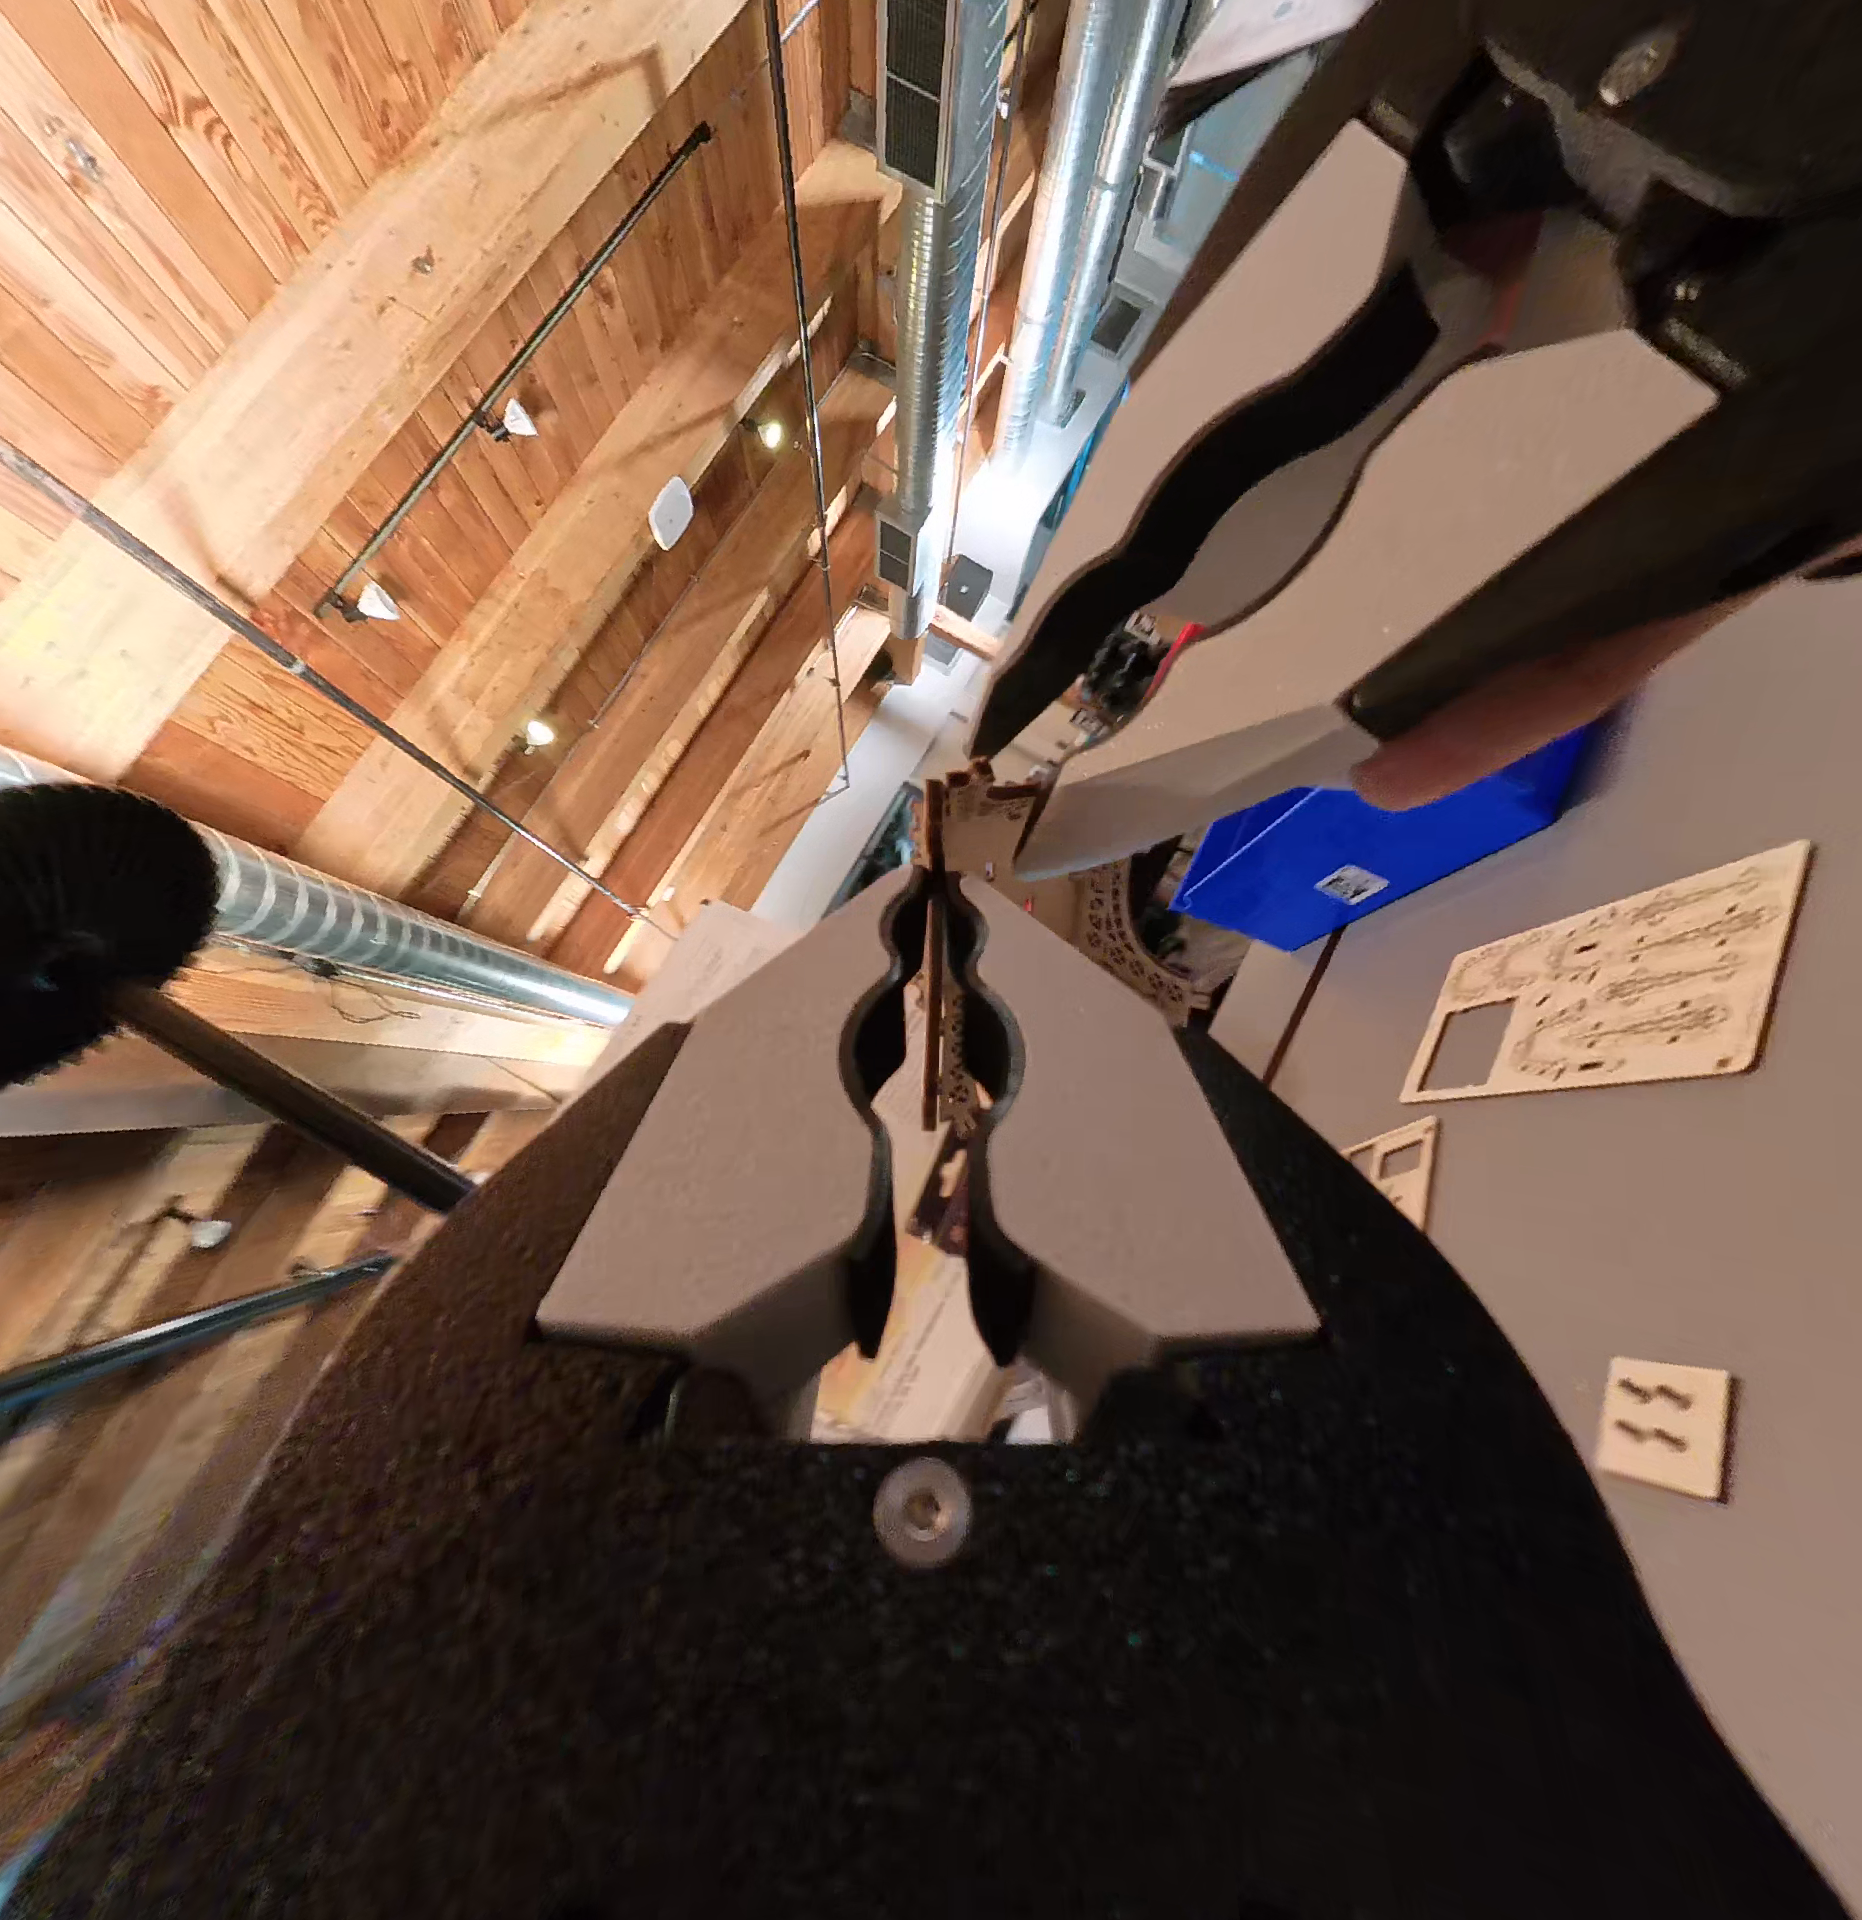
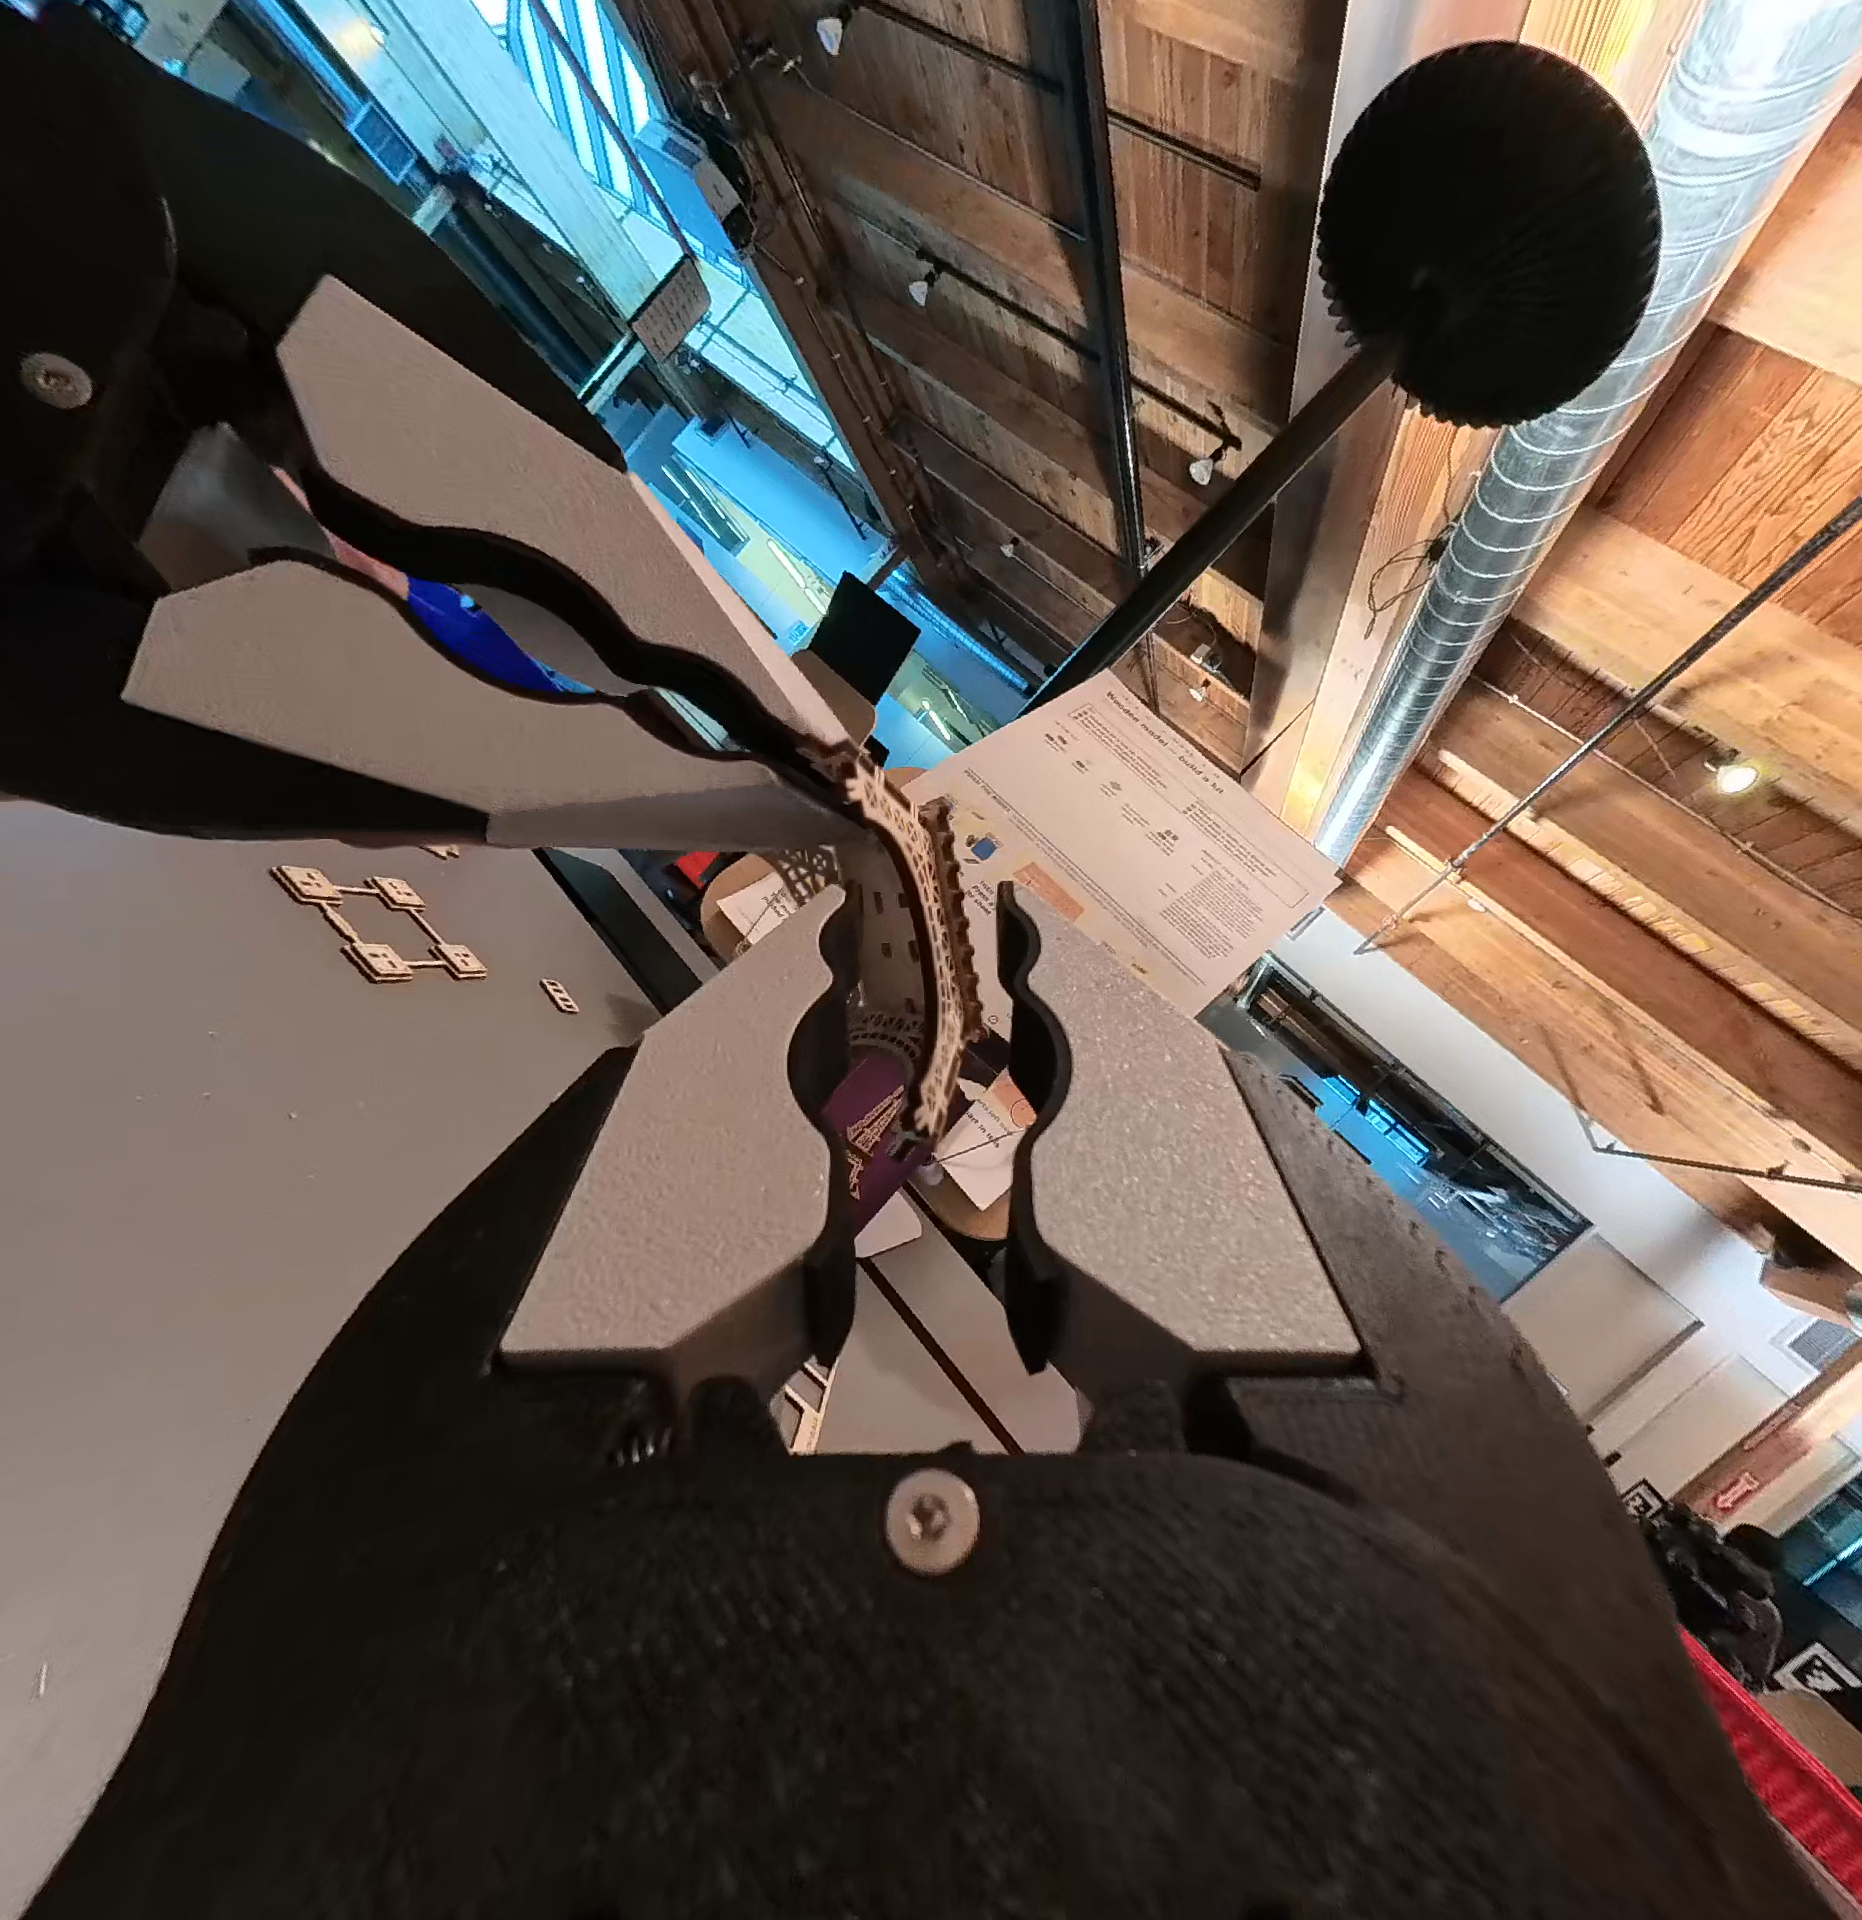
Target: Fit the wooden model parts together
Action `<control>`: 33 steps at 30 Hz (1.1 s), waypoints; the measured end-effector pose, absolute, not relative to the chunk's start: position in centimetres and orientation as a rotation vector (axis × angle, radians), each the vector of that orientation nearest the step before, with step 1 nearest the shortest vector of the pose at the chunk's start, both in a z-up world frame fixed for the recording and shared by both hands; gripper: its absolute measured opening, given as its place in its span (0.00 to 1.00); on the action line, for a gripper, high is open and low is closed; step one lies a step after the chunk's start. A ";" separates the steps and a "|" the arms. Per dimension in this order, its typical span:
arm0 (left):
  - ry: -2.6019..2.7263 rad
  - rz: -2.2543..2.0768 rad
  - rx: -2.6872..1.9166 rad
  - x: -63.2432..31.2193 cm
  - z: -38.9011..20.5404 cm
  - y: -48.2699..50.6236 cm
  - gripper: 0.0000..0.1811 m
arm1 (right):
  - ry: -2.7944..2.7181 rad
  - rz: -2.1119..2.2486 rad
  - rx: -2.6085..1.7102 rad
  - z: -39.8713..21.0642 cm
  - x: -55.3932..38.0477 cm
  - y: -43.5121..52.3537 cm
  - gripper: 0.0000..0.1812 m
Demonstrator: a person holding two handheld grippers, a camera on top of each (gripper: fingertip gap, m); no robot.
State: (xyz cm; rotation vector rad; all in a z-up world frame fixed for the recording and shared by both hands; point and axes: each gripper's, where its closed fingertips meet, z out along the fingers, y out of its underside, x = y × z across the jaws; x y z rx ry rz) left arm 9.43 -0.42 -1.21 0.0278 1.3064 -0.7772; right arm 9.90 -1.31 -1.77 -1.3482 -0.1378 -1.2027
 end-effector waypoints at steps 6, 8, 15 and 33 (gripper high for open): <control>1.235 -0.555 0.114 9.4 -0.6 -0.4 0.00 | -0.143 -1.209 -1.294 -1.2 9.5 -1.4 0.13; 1.220 -0.549 0.117 9.2 -0.3 -0.4 0.00 | -0.159 -1.219 -1.266 -0.9 9.1 -1.4 0.12; 1.206 -0.544 0.115 8.9 0.1 -0.2 0.00 | -0.207 -1.227 -1.219 -0.4 8.0 -1.0 0.06; 1.019 -0.077 0.259 9.1 1.0 1.0 0.00 | 0.184 -0.200 -1.168 -0.2 8.2 -1.2 0.22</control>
